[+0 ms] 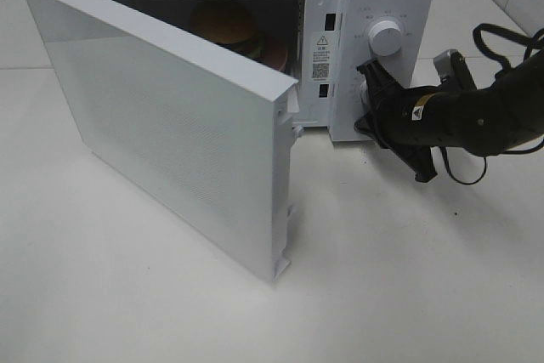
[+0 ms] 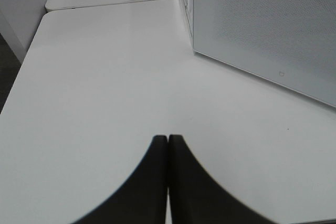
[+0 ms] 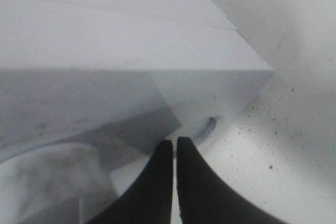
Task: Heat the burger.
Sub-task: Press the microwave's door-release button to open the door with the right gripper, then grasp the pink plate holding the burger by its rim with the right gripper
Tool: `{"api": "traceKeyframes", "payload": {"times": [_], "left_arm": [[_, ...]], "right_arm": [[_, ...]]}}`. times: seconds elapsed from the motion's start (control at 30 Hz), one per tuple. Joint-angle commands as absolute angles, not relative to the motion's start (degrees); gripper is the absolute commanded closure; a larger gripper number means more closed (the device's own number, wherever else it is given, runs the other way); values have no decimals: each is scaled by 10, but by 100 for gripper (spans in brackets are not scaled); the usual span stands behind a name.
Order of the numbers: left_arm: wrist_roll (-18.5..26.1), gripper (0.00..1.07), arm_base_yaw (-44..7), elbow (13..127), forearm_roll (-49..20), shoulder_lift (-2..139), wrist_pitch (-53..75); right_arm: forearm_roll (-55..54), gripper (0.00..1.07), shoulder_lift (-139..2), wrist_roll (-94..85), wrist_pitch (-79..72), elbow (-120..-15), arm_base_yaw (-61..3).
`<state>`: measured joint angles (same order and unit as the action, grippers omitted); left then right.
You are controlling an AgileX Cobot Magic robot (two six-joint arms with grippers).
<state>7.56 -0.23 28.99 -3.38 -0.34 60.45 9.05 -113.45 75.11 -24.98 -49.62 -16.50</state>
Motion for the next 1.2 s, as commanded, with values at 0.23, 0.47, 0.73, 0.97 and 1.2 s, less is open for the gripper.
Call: {"api": "traceKeyframes", "payload": {"times": [0.23, 0.47, 0.73, 0.97, 1.2], "left_arm": [[72, 106, -1, 289, -36, -14, 596], [72, 106, -1, 289, -36, -14, 596], [72, 106, -1, 289, -36, -14, 596], [72, 106, -1, 289, -36, -14, 596], [72, 106, -1, 289, -36, -14, 596]], "right_arm": [[308, 90, -996, 732, -5, -523, -164], [354, 88, -930, 630, 104, -523, -203], [316, 82, -890, 469, 163, -523, -254], [146, 73, -887, 235, 297, -523, -278], [38, 71, -887, 109, 384, -523, -278]]}}
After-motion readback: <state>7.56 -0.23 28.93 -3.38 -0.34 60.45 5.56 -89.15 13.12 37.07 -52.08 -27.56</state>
